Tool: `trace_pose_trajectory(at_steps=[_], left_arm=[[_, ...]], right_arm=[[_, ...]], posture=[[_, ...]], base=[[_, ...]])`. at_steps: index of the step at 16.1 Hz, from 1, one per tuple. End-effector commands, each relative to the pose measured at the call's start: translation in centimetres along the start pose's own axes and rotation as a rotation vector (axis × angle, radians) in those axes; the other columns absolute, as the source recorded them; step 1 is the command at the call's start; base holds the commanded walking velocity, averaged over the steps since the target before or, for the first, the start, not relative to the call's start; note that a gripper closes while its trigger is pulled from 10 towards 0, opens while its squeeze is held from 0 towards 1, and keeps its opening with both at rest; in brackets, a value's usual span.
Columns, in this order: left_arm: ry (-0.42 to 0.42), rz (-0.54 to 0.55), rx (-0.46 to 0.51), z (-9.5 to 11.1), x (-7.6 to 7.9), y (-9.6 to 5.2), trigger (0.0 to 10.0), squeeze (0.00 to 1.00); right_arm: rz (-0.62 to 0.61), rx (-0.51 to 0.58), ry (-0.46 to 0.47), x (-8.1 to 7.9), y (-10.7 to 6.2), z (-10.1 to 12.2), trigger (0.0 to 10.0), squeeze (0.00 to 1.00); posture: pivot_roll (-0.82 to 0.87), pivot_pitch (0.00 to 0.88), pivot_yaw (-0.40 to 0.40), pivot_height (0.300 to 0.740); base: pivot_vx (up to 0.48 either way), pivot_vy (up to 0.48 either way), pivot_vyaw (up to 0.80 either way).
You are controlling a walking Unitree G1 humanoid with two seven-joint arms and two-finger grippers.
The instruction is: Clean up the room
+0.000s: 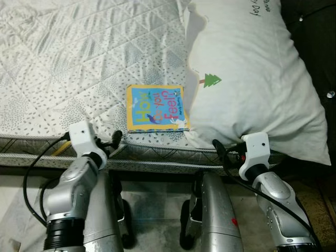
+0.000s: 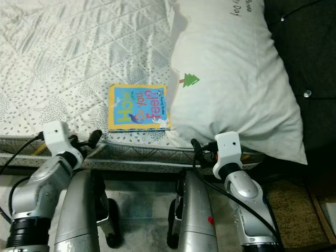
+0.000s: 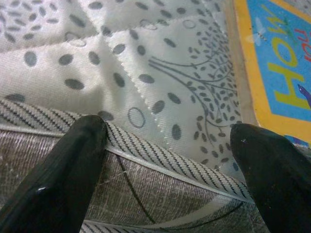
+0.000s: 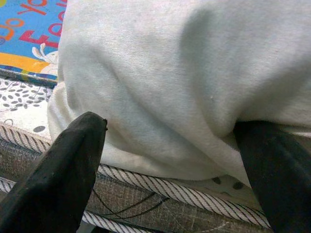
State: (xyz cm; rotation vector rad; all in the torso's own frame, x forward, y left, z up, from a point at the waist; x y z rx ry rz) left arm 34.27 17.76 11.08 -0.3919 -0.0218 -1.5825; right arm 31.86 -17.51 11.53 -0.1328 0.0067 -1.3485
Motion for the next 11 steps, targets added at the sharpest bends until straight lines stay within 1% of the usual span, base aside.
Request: trace_pose_trajectory(at_steps=[1, 2, 3, 5, 8, 9, 11], left_arm=[[0.045, -0.081, 0.020, 0.0, 2.3, -0.2, 10.0, 0.00], [0.087, -0.090, 0.074, 0.7, 3.0, -0.7, 10.0, 0.00], [0.085, -0.099, 0.100, 1.0, 3.4, -1.0, 10.0, 0.00], [0.114, -0.121, 0.141, 1.4, 3.9, -1.3, 10.0, 0.00], [0.113, -0.139, 0.077, 0.4, 4.4, -0.8, 10.0, 0.00], [0.128, -0.156, 0.049, -0.1, 4.7, -0.6, 10.0, 0.00], [0.118, -0.199, -0.014, -1.2, 5.4, -0.6, 10.0, 0.00]], right_arm=[[-0.017, -0.016, 0.004, 0.7, -0.3, -0.3, 10.0, 0.00], [-0.018, -0.014, 0.006, 0.7, -0.2, -0.3, 10.0, 0.00], [-0.017, -0.012, 0.007, 0.7, -0.1, -0.3, 10.0, 0.00], [-0.013, -0.006, 0.009, 0.6, 0.1, -0.2, 10.0, 0.00], [-0.009, 0.004, 0.009, 0.5, 0.4, 0.1, 10.0, 0.00], [-0.009, 0.005, 0.009, 0.5, 0.4, 0.1, 10.0, 0.00], [-0.008, 0.007, 0.007, 0.4, 0.4, 0.1, 10.0, 0.00]], posture=[[-0.07, 0.345, -0.097, 0.528], [-0.07, 0.342, -0.096, 0.528], [-0.06, 0.340, -0.096, 0.528], [-0.06, 0.336, -0.095, 0.528], [-0.06, 0.334, -0.090, 0.528], [-0.06, 0.335, -0.089, 0.528], [-0.06, 0.335, -0.085, 0.528]], base=[[0.000, 0.000, 0.00], [0.000, 0.000, 0.00], [0.000, 0.000, 0.00], [0.000, 0.000, 0.00], [0.000, 0.000, 0.00], [0.000, 0.000, 0.00], [0.000, 0.000, 0.00]])
Point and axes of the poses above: a point about 5 cm out from each wrist's last joint towards the gripper, its own y axis pointing out of the wrist towards the gripper, its own z axis along the axis of the wrist's last joint, x = y × z, the point moved 3 cm from there along y, pointing out of the wrist towards the gripper, and after that the axes turned 2 degrees about y, right-handed, at the moved point
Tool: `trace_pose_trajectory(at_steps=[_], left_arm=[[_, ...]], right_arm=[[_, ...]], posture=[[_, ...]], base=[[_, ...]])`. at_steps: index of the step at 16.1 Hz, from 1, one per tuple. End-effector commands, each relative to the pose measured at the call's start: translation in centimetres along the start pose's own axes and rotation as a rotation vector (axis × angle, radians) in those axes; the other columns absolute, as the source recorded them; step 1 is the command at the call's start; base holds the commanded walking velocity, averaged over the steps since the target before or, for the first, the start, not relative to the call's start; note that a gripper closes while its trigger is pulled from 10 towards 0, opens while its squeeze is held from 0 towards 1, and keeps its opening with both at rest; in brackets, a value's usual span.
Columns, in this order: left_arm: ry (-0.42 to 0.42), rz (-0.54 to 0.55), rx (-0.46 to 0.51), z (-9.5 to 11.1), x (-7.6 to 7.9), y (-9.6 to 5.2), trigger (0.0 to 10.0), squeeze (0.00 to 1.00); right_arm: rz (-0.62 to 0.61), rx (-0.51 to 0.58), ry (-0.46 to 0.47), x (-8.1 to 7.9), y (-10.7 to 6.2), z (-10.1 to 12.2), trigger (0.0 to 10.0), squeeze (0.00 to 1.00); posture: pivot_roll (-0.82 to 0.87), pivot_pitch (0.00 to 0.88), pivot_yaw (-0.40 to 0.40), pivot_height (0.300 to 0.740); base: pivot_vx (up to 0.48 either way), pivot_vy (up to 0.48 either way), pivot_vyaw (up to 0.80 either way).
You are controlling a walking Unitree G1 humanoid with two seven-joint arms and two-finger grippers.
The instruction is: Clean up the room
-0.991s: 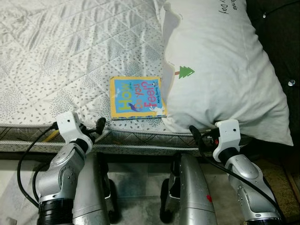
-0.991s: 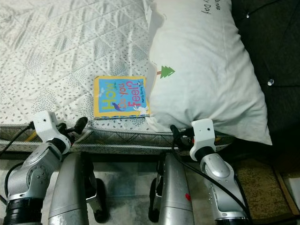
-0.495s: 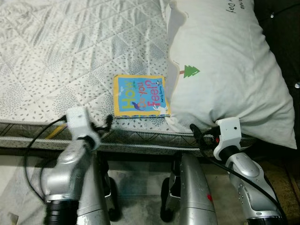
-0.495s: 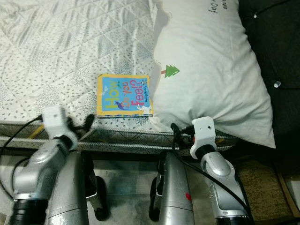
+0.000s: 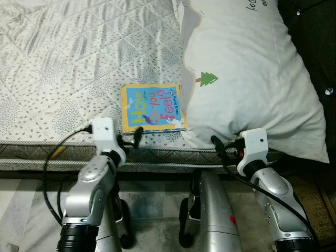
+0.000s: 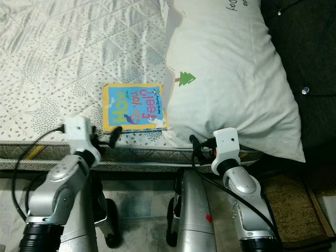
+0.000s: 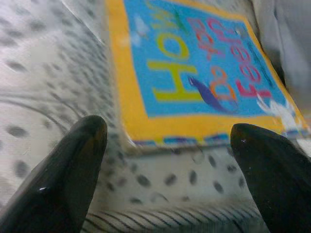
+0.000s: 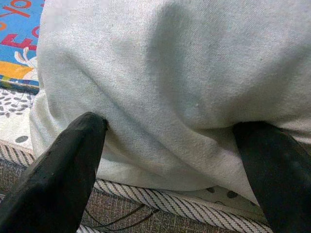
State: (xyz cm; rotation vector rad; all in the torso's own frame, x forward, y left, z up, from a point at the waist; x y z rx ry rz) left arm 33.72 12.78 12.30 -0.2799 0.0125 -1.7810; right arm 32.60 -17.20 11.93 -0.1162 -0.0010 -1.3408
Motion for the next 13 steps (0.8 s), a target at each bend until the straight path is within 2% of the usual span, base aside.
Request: trace_pose_trajectory(at_steps=[1, 5, 7, 13], left_arm=[[0.005, -0.041, -0.090, -1.8, 0.7, 0.0, 10.0, 0.00], [-0.046, -0.031, -0.111, -2.2, 0.7, 0.3, 10.0, 0.00], [-0.057, -0.009, -0.154, -2.8, 0.1, 0.6, 10.0, 0.00], [-0.068, 0.044, -0.160, -2.5, -1.1, 1.0, 10.0, 0.00]], right_arm=[[-0.015, -0.009, 0.002, 0.5, -0.3, -0.4, 10.0, 0.00], [-0.007, -0.005, -0.008, 0.4, -0.3, -0.4, 10.0, 0.00], [-0.008, -0.003, -0.012, 0.5, -0.3, -0.3, 10.0, 0.00], [-0.004, -0.002, -0.013, 0.4, -0.2, -0.3, 10.0, 0.00]], posture=[[-0.06, 0.335, -0.085, 0.528], [-0.07, 0.336, -0.083, 0.528], [-0.07, 0.337, -0.081, 0.528], [-0.07, 0.336, -0.083, 0.528]], base=[[0.000, 0.000, 0.00], [0.000, 0.000, 0.00], [0.000, 0.000, 0.00], [0.000, 0.000, 0.00]])
Point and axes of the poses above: a point about 5 cm out from each wrist's last joint towards the gripper, its own y axis pointing out of the wrist towards the gripper, its own z axis along the axis of the wrist's last joint, x = y × z, the point moved 3 cm from there along y, pointing out of the wrist towards the gripper, and after that the axes turned 2 degrees about y, right-handed, at the moved point
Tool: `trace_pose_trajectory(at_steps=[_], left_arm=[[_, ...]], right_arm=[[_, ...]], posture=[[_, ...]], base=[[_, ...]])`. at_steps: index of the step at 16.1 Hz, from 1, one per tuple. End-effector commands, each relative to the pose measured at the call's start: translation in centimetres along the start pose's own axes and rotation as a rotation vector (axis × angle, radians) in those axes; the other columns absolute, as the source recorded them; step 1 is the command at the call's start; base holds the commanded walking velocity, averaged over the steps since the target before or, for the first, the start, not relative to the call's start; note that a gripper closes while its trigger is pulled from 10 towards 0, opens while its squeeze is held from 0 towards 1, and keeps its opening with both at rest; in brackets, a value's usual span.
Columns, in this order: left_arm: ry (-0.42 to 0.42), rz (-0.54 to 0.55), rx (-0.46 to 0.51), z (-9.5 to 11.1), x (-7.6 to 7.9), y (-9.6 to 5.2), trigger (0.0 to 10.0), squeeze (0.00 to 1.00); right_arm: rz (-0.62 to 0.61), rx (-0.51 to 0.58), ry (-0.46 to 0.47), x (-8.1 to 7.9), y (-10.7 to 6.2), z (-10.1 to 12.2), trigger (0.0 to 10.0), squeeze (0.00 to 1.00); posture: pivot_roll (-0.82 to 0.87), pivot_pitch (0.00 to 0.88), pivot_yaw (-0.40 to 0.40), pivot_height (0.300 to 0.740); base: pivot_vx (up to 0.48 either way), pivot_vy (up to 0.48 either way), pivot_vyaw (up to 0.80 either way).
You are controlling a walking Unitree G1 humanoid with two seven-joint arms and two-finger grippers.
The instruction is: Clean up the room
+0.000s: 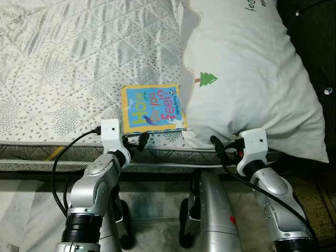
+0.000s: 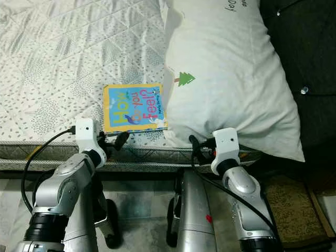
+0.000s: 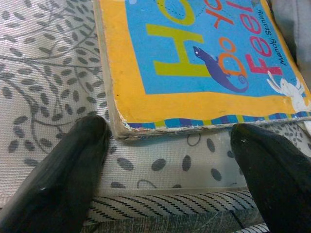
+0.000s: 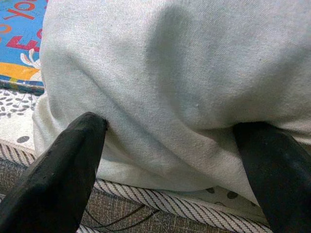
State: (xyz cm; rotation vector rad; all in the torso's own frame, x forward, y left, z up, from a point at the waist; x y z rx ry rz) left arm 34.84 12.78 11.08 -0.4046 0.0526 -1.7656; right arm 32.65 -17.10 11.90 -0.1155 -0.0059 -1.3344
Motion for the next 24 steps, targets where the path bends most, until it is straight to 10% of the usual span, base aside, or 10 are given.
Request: trace_pose_trajectory(at_steps=[1, 21, 24], left_arm=[[-0.003, 0.059, -0.058, -1.4, -1.2, -0.2, 10.0, 0.00], [-0.021, 0.133, -0.282, -3.8, -2.0, -0.8, 10.0, 0.00], [-0.029, 0.107, -0.134, -1.7, -1.2, -0.4, 10.0, 0.00]], right_arm=[[-0.010, -0.005, -0.009, 0.5, -0.3, -0.3, 10.0, 0.00], [-0.002, -0.002, -0.017, 0.3, 0.2, -0.3, 10.0, 0.00], [-0.001, 0.000, -0.017, 0.3, 0.2, -0.4, 10.0, 0.00]], posture=[[-0.07, 0.337, -0.084, 0.528], [-0.06, 0.328, -0.078, 0.528], [-0.06, 0.328, -0.078, 0.528]], base=[[0.000, 0.000, 0.00], [0.000, 0.000, 0.00], [0.000, 0.000, 0.00]])
Point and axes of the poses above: a point about 5 cm out from each wrist's last joint towards the gripper, its own y axis pointing out of the wrist towards the gripper, its own z axis along the axis of the wrist's last joint, x = y × z, the point moved 3 cm from there along y, pointing out of the wrist towards the gripper, and after that the axes turned 2 degrees about y, right-handed, at the moved point
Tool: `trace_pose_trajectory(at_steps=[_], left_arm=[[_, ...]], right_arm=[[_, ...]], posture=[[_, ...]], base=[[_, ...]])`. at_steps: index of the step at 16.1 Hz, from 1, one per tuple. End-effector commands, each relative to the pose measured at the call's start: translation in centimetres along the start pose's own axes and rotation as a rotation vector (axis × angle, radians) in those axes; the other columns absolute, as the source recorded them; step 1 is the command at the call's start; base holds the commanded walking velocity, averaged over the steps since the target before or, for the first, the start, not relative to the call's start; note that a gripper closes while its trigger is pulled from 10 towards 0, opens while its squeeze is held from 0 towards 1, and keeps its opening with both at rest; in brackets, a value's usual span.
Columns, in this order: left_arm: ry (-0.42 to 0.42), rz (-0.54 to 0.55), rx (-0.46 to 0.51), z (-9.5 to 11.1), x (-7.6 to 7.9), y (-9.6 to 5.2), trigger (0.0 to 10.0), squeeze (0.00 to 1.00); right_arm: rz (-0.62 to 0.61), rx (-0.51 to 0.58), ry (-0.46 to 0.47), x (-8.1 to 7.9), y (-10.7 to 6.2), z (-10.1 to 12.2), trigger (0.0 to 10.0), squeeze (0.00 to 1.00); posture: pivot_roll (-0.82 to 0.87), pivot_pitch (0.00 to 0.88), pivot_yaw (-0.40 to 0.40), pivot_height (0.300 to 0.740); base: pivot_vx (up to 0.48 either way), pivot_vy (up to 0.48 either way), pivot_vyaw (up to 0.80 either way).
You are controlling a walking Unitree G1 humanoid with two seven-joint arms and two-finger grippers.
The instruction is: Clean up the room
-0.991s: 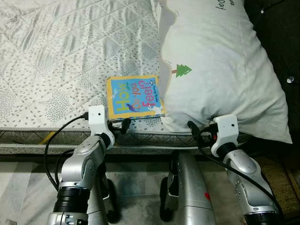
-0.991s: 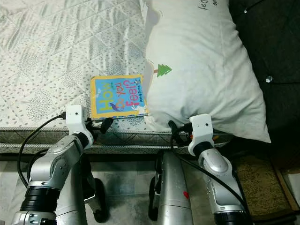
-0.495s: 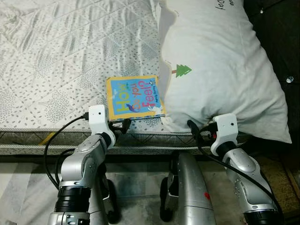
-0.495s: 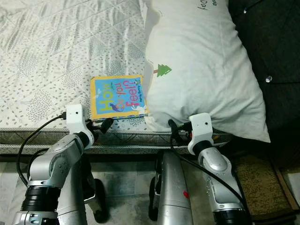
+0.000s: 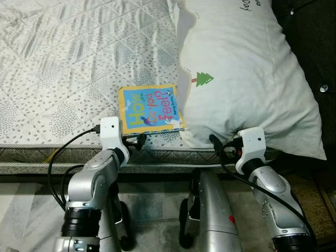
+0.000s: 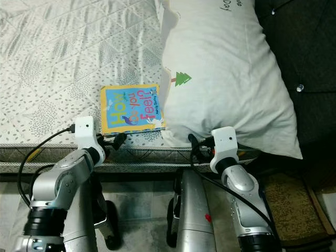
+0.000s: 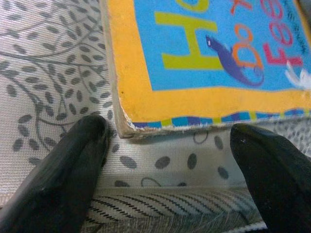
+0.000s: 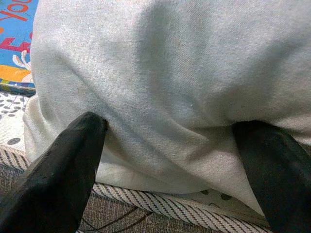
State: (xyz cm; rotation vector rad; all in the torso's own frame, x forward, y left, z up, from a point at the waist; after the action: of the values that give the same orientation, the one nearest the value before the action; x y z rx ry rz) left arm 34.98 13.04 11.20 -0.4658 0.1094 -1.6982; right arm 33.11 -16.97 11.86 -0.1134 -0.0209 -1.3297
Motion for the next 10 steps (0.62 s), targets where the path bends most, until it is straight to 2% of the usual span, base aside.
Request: trace_pose_trajectory(at_steps=[1, 2, 5, 8, 10], left_arm=[[-0.012, 0.043, -0.048, -1.8, -0.9, -0.3, 10.0, 0.00], [0.000, 0.045, -0.057, -2.0, -0.9, -0.3, 10.0, 0.00], [0.109, 0.076, -0.097, -3.0, -1.3, -0.5, 10.0, 0.00], [0.153, 0.086, 0.009, -1.9, -1.1, -0.8, 10.0, 0.00], [0.147, 0.065, 0.083, -1.0, -0.5, -1.2, 10.0, 0.00]], right_arm=[[-0.006, -0.008, -0.009, 0.2, -0.2, -0.4, 10.0, 0.00], [-0.006, -0.007, -0.010, 0.2, -0.2, -0.4, 10.0, 0.00], [-0.009, -0.003, -0.015, 0.3, -0.1, -0.3, 10.0, 0.00], [-0.012, 0.001, -0.018, 0.3, 0.0, -0.3, 10.0, 0.00], [-0.013, 0.004, -0.018, 0.3, 0.1, -0.3, 10.0, 0.00]], posture=[[-0.05, 0.326, -0.078, 0.528], [-0.05, 0.326, -0.078, 0.528], [-0.05, 0.324, -0.079, 0.528], [-0.05, 0.318, -0.076, 0.528], [-0.05, 0.314, -0.075, 0.528]], base=[[0.000, 0.000, 0.00], [0.000, 0.000, 0.00], [0.000, 0.000, 0.00], [0.000, 0.000, 0.00], [0.000, 0.000, 0.00]])
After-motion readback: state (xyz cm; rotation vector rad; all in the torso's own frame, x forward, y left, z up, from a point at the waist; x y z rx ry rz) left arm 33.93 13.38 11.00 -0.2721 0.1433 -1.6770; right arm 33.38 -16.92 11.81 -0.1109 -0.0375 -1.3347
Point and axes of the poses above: a point about 5 cm out from each wrist's last joint towards the gripper, its own y axis pointing out of the wrist towards the gripper, its own z axis along the axis of the wrist's last joint, x = y × z, the point moved 3 cm from there along y, pointing out of the wrist towards the gripper, and after that the axes turned 2 degrees about y, right-handed, at the moved point
